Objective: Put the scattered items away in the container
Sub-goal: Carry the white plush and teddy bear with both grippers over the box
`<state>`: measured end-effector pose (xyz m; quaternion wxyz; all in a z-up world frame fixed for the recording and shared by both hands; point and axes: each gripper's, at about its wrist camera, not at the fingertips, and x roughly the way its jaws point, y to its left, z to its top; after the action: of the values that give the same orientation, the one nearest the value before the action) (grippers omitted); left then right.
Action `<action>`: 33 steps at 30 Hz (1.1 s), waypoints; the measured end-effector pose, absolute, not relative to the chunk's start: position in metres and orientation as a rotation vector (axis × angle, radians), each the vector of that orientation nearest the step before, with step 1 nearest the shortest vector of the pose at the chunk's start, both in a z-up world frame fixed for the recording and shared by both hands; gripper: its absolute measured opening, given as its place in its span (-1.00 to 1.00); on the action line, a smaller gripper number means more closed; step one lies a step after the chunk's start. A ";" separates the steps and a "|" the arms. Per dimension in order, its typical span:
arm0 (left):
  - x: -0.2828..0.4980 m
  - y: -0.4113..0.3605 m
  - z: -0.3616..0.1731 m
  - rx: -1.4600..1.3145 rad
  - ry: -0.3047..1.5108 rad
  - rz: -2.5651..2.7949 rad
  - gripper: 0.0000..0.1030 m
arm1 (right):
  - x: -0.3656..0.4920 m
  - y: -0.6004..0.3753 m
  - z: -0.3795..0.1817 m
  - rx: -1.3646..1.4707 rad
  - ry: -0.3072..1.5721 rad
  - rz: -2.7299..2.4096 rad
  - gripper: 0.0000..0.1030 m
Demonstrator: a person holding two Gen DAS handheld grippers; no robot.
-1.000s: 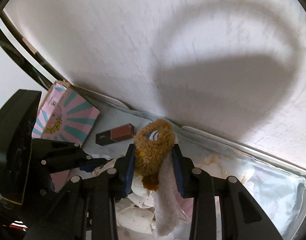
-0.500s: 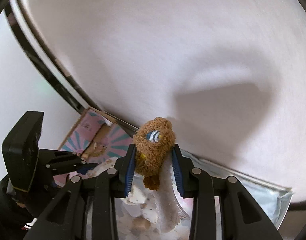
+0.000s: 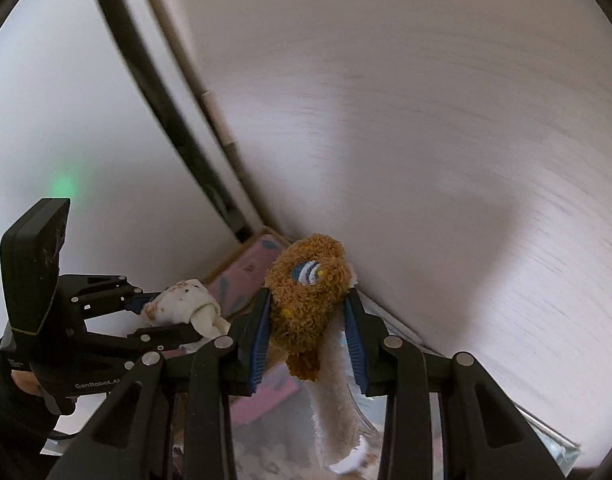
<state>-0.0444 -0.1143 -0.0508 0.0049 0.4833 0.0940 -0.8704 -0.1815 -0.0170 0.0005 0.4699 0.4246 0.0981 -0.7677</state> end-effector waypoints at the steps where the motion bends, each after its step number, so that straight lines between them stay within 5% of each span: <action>1: -0.041 -0.120 -0.052 1.510 0.307 -2.716 -0.41 | -0.180 -0.025 -0.001 1.044 0.244 -1.872 -0.38; 14: 0.009 -0.163 -0.113 1.573 0.455 -2.570 -0.41 | -0.144 -0.143 -0.070 1.176 0.372 -1.758 -0.38; 31: 0.011 -0.148 -0.142 1.640 0.354 -2.559 -0.39 | -0.127 -0.173 -0.110 1.243 0.414 -1.718 -0.42; 33: 0.010 -0.148 -0.139 1.631 0.334 -2.546 -0.05 | -0.127 -0.174 -0.111 1.249 0.424 -1.703 -0.42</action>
<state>0.0099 -0.1480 -0.1388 0.0498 0.5354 0.1096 -0.8360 -0.1266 -0.1743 -0.1112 0.4739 0.5106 0.1735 -0.6961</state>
